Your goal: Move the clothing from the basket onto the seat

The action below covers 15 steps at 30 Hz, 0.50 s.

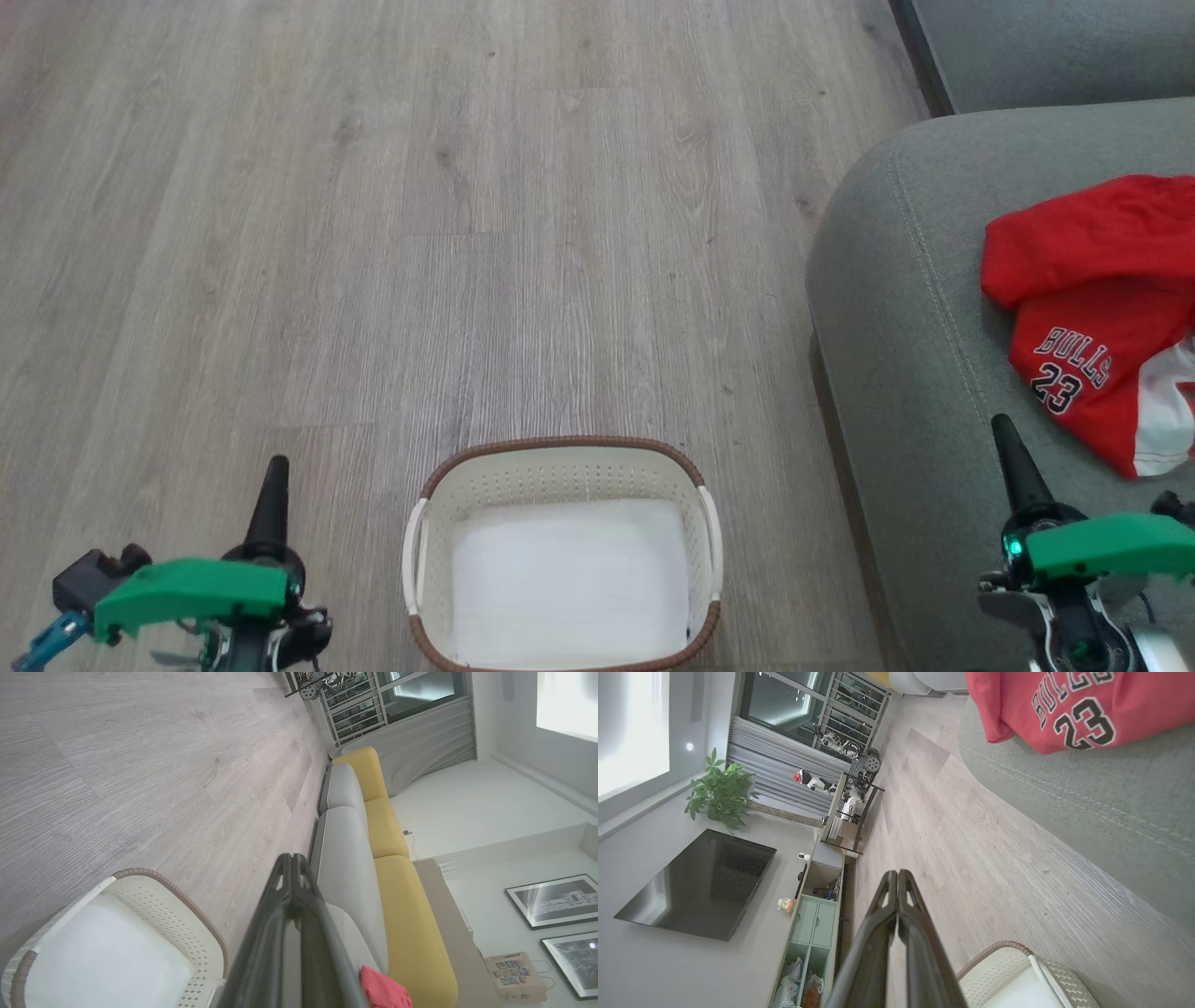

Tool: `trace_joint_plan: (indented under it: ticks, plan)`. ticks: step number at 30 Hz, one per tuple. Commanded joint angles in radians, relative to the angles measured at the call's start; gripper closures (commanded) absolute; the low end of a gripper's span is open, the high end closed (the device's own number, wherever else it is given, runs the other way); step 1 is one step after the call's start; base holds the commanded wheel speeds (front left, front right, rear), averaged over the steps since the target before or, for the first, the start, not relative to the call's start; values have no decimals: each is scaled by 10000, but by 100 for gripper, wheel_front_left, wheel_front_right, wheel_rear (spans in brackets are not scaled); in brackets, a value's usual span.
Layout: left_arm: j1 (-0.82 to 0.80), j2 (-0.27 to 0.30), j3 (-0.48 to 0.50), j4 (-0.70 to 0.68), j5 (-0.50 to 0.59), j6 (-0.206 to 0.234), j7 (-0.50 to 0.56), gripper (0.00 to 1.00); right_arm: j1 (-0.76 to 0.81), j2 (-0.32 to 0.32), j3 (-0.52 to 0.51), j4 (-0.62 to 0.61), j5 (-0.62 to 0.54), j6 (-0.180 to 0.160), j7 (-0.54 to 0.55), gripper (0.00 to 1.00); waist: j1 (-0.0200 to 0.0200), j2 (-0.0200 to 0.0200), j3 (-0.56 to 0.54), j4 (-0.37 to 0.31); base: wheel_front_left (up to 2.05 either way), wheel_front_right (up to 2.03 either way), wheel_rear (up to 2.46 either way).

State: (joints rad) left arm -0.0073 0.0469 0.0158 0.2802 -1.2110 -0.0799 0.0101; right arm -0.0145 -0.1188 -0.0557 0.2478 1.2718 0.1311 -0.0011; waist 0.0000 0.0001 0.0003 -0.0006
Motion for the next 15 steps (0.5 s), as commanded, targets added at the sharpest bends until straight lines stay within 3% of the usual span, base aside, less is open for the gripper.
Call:
trace_joint_plan:
  ticks: [1, 15]
  plan:
    - [-605, 38, 375, -344, -348, -90, 100, 100, -563, 21, 40, -270, 318, -3, 99, 100, 0, -1, 2, 0, 0, 0, 0]
    - [-767, 36, 618, -345, -1798, -257, 474, 100, -708, 255, -167, -176, 1573, -3, 483, 100, 0, -1, 12, 3, 0, 0, 0]
